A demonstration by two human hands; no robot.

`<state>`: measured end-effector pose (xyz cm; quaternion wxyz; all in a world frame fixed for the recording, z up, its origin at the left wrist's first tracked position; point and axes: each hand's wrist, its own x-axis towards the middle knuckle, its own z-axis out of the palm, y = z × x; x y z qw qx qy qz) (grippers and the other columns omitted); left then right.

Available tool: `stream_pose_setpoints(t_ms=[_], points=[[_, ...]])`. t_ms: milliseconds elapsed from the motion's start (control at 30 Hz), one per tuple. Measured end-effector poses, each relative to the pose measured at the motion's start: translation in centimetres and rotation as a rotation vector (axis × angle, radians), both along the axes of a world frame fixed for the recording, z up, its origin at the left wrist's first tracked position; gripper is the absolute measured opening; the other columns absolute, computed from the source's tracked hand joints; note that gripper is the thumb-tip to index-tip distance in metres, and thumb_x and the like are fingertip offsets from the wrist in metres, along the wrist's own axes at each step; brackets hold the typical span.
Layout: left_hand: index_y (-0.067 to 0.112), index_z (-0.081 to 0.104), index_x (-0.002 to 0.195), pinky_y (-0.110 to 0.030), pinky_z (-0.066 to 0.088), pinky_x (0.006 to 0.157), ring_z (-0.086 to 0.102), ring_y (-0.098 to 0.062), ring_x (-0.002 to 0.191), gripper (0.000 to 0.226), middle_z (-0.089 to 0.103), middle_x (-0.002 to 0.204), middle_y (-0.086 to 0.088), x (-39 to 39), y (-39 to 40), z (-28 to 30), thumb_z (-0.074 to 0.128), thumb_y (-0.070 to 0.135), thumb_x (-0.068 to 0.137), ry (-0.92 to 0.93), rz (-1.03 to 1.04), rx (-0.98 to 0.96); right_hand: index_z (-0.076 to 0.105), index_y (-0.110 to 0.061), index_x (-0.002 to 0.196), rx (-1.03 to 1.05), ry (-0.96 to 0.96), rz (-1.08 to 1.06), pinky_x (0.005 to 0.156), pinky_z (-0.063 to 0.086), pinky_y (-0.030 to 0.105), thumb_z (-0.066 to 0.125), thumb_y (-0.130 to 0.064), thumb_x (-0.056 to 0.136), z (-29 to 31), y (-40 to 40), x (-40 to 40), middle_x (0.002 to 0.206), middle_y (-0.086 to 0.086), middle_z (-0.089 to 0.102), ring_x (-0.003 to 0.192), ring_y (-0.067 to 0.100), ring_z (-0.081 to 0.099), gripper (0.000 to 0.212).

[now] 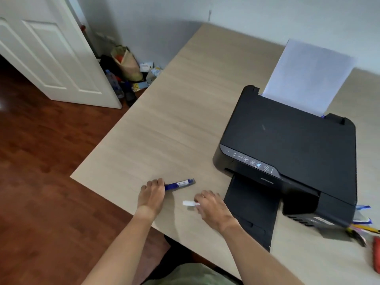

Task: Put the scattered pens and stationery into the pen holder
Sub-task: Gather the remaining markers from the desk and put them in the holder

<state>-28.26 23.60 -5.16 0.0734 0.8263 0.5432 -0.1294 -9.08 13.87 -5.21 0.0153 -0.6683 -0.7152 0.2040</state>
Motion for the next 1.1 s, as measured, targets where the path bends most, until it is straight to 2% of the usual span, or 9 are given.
stream_pose_setpoints(t_ms=[100,233,400,533,733,833,900,1000,1100], points=[[0.01,0.048,0.113,-0.037,0.047,0.08,0.06,-0.028,0.095,0.035,0.063,0.103,-0.008,0.0,0.3,1.1,0.053,-0.005,0.081,-0.073,-0.003,0.014,0.055,-0.011,0.111,0.093,0.087,-0.042,0.089,0.044,0.04,0.046,-0.019,0.095,1.0,-0.3,0.3,0.108,0.009,0.062,0.098,0.03,0.057,0.02],[0.005,0.051,0.108,-0.04,0.048,0.068,0.059,-0.034,0.078,0.038,0.064,0.092,-0.015,1.3,-0.3,3.5,0.052,-0.016,0.076,-0.305,-0.083,0.007,0.053,-0.011,0.106,0.242,0.243,-0.133,0.089,0.044,0.037,0.041,-0.02,0.094,3.1,-1.7,1.5,0.1,0.009,0.063,0.092,0.027,0.057,0.018],[0.014,0.047,0.102,-0.034,0.045,0.064,0.055,-0.028,0.072,0.025,0.062,0.087,-0.01,5.2,-2.9,5.2,0.047,-0.006,0.087,-0.515,-0.198,-0.035,0.051,-0.015,0.108,0.429,0.233,-0.212,0.075,0.04,0.031,0.041,-0.02,0.094,4.7,-6.6,4.9,0.091,0.003,0.062,0.077,0.021,0.052,0.018],[0.022,0.044,0.097,-0.032,0.044,0.062,0.052,-0.02,0.069,0.014,0.059,0.083,-0.001,10.7,-6.7,5.6,0.044,0.008,0.094,-0.65,-0.362,-0.05,0.052,-0.012,0.105,0.486,0.29,-0.376,0.074,0.04,0.03,0.044,-0.016,0.094,5.5,-12.3,9.3,0.089,0.001,0.056,0.074,0.017,0.046,0.014],[0.014,0.054,0.105,-0.026,0.047,0.078,0.057,-0.016,0.084,0.023,0.062,0.095,0.0,21.4,-12.6,7.0,0.035,0.016,0.092,-0.794,-0.566,-0.038,0.05,-0.011,0.097,0.576,0.156,-0.49,0.07,0.044,0.035,0.05,-0.009,0.091,7.5,-20.6,18.0,0.085,0.003,0.049,0.072,0.021,0.045,0.006],[0.01,0.056,0.108,-0.024,0.045,0.084,0.058,-0.016,0.088,0.03,0.063,0.098,-0.003,26.6,-14.8,8.8,0.033,0.018,0.091,-0.893,-0.628,-0.015,0.051,-0.006,0.107,0.653,0.151,-0.57,0.078,0.048,0.035,0.05,-0.006,0.09,9.2,-23.6,21.5,0.094,0.007,0.059,0.082,0.024,0.054,0.017],[0.01,0.057,0.108,-0.026,0.045,0.086,0.057,-0.016,0.091,0.029,0.062,0.099,-0.003,29.7,-15.7,10.1,0.035,0.017,0.091,-0.955,-0.636,-0.003,0.049,-0.009,0.112,0.724,0.189,-0.666,0.08,0.048,0.028,0.051,-0.006,0.091,10.3,-24.8,23.4,0.095,0.008,0.064,0.085,0.023,0.059,0.022],[0.011,0.057,0.107,-0.029,0.046,0.083,0.055,-0.018,0.085,0.024,0.061,0.094,-0.002,34.0,-16.2,11.9,0.039,0.013,0.092,-0.972,-0.649,0.068,0.043,-0.019,0.11,0.777,0.242,-0.854,0.07,0.048,0.031,0.053,-0.008,0.092,11.4,-26.1,26.0,0.078,-0.001,0.063,0.069,0.02,0.058,0.024],[0.012,0.058,0.102,-0.033,0.048,0.073,0.051,-0.019,0.074,0.018,0.059,0.084,-0.002,36.9,-16.2,13.2,0.045,0.009,0.091,-0.866,-0.692,0.159,0.041,-0.02,0.105,0.807,0.265,-0.949,0.064,0.043,0.029,0.055,-0.006,0.09,11.7,-26.7,27.3,0.067,-0.018,0.054,0.06,0.006,0.052,0.025]])
